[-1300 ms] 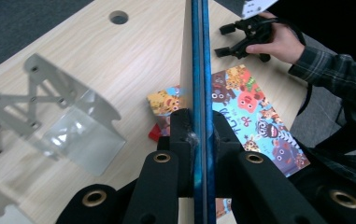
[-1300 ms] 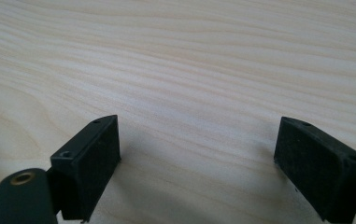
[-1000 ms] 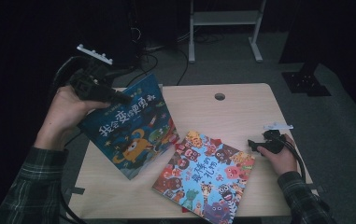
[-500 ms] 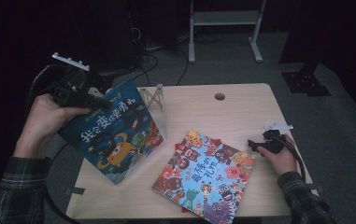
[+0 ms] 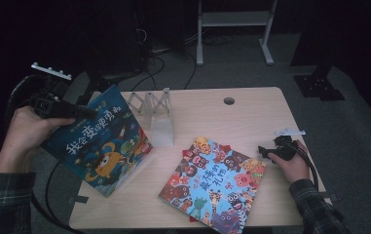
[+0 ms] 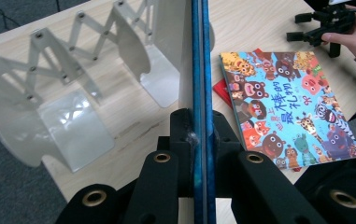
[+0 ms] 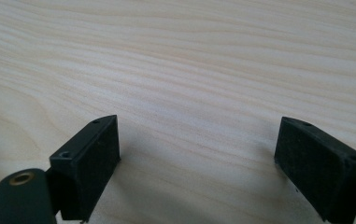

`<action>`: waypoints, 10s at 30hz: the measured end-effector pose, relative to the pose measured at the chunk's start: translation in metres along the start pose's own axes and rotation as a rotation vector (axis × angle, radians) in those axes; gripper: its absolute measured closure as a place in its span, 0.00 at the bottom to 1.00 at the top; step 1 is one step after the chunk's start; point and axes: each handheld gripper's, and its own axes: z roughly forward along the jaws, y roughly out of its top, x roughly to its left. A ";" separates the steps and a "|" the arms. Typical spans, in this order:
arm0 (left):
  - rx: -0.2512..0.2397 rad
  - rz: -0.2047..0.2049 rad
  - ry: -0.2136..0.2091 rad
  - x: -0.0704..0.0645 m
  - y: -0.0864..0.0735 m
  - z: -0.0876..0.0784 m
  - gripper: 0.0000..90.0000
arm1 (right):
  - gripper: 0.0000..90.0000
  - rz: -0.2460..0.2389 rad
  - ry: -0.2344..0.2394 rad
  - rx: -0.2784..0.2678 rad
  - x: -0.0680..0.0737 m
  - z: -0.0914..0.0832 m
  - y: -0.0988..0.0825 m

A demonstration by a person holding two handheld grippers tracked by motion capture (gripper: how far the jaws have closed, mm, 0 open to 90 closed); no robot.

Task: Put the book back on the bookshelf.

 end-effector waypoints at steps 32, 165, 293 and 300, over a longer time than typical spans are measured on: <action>-0.035 -0.220 0.165 0.062 -0.025 -0.025 0.92 | 0.14 0.000 -0.001 0.000 0.000 0.000 0.000; -0.290 -0.293 0.296 0.098 0.027 0.023 0.70 | 0.14 -0.002 0.001 0.001 0.001 0.000 0.000; 0.118 0.130 -0.390 -0.099 -0.121 0.257 0.32 | 0.45 0.041 0.279 0.089 0.051 -0.076 -0.028; 0.141 0.132 -0.399 -0.101 -0.122 0.256 0.33 | 0.44 0.035 0.272 0.077 0.053 -0.072 -0.026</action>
